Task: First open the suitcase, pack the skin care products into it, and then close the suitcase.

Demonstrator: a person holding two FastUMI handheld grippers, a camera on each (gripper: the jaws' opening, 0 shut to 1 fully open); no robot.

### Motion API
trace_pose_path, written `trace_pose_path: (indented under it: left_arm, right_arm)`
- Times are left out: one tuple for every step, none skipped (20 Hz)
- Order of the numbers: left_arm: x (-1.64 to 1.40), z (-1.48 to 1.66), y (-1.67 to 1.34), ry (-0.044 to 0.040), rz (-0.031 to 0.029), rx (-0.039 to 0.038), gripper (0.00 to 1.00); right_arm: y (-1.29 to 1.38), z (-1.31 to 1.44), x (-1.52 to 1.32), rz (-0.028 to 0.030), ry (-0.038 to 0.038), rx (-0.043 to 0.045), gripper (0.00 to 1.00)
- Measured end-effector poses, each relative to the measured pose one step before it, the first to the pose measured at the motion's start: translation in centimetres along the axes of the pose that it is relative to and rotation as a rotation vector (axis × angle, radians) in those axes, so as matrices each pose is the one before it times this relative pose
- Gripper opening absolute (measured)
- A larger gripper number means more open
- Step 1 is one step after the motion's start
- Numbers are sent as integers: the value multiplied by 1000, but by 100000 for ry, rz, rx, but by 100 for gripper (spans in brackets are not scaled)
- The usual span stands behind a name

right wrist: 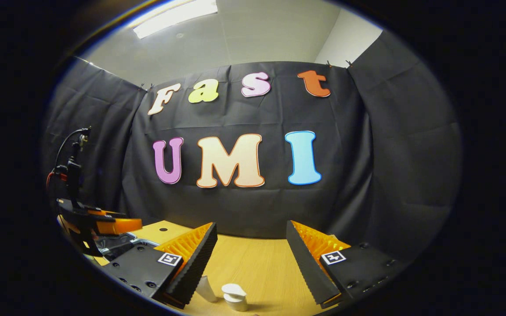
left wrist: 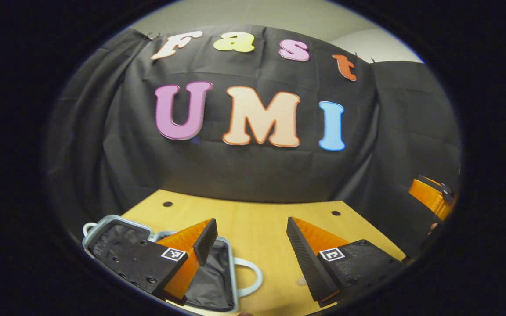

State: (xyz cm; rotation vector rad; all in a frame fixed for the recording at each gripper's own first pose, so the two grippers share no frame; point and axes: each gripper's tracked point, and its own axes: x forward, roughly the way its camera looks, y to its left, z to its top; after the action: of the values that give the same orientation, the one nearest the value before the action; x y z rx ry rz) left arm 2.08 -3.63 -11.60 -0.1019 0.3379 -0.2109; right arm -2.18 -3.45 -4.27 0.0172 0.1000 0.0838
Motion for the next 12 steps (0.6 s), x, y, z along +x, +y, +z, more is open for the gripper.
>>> trace_pose_path:
  left_arm:
    - [374,-1118,-1487,2062,-2428,-69,94]
    - [577,-1256,-1316,2546,-2105,-74,94]
    - [565,-1408,-1291,3404,-2198,-305,94]
    - [785,-1364,-1172,3083,-1792,-64,94]
    - [615,-1246,-1023,2584,-1505,-212,95]
    - [499,-1209,-930,2509,-1533,-507,95]
    - [385,-1233,-746,2578,-1241,-656,95]
    - [402,-1183,-687,2124,-1020,-206,95]
    - [308,-853,-440,1517,-366,-151,95]
    - [402,-728,-486,1035,-787,-482,95]
    - [424,-636,-432,1060,-923,-1146,95]
    - [434,-832,-564,1135,-1055,-1025,95]
  right_arm:
    - [-343,-215,-24,62,418,-336,99]
    - [-371,39,-85,63,121,-113,99]
    - [-283,-11,-136,63,119,135,99]
    - [-310,-171,-91,0,136,153,99]
    - [-265,-201,-57,47,364,161,99]
    - [-139,-336,-163,264,443,185,99]
    - [-96,-208,-76,354,259,130,99]
    - [-44,-111,-263,387,18,-162,99]
    - [-120,-85,-161,324,-303,-273,100]
    - [-149,-175,-99,323,-149,-255,99]
    - [-68,-242,-53,456,332,-118,99]
    - [158,-505,-152,791,435,80,100]
